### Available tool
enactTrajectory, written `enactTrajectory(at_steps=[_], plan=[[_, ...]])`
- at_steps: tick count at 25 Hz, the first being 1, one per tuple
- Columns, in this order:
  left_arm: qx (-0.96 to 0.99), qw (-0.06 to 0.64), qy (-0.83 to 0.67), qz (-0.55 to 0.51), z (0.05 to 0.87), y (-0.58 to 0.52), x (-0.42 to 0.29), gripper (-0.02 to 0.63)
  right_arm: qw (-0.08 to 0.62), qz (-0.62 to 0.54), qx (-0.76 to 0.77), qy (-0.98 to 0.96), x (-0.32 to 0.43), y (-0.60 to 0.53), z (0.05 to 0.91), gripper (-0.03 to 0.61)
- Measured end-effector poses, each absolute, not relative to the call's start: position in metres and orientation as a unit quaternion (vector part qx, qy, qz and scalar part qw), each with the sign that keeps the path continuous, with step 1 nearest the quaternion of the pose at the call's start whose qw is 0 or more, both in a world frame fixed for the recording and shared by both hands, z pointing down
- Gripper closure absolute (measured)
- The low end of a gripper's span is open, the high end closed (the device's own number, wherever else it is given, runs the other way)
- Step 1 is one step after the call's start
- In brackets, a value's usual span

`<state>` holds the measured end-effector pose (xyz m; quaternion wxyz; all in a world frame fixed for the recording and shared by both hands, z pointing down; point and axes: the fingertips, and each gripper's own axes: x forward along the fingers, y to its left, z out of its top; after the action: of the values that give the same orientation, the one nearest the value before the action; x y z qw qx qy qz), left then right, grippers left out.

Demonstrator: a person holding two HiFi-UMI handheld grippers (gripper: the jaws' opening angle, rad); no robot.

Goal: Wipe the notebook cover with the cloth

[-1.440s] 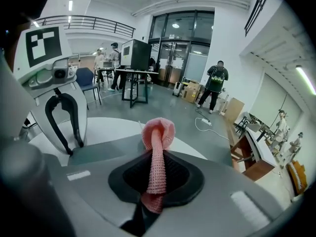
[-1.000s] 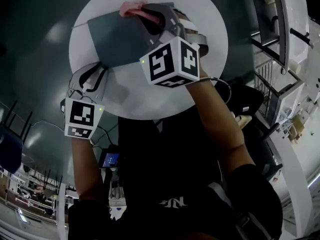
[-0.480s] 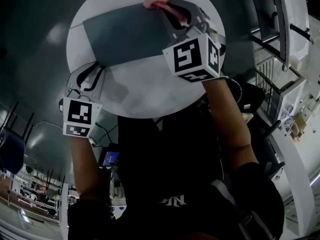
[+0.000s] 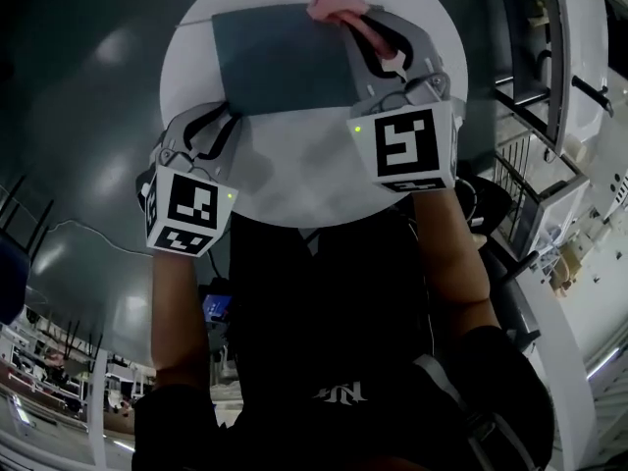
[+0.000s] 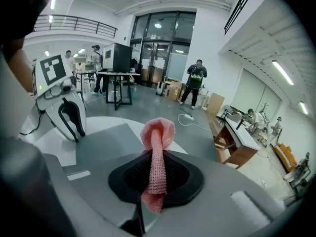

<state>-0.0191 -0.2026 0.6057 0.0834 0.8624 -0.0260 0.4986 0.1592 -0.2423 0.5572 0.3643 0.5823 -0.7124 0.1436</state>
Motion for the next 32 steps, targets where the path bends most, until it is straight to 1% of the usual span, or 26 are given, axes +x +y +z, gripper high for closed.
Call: enactTrajectory(at_steps=[2,6,9,12,19,32], plan=[[0.862,0.084,-0.026,0.499,0.608,-0.203,-0.020,0.538,0.347,0.136,0.562,-0.738,0.123,-0.257,0.553,0.545],[0.863,0.085,-0.026,0.497,0.609,-0.202,-0.019,0.540,0.336,0.140,0.519,-0.773,0.060,-0.280,0.563,0.545],[0.865,0.089,-0.029,0.494,0.610,-0.201,-0.019,0.541,0.349,0.164,0.483,-0.786,0.021,-0.284,0.587,0.545],[0.866,0.091,-0.030,0.492,0.609,-0.201,-0.019,0.541,0.367,0.154,0.478,-0.783,0.007,-0.283,0.599,0.545],[0.864,0.091,-0.030,0.495,0.608,-0.209,-0.024,0.541,0.365,0.150,0.479,-0.784,0.022,-0.282,0.598,0.545],[0.854,0.071,-0.029,0.515,0.601,-0.203,-0.019,0.538,0.369,0.164,0.533,-0.743,0.121,-0.231,0.593,0.545]])
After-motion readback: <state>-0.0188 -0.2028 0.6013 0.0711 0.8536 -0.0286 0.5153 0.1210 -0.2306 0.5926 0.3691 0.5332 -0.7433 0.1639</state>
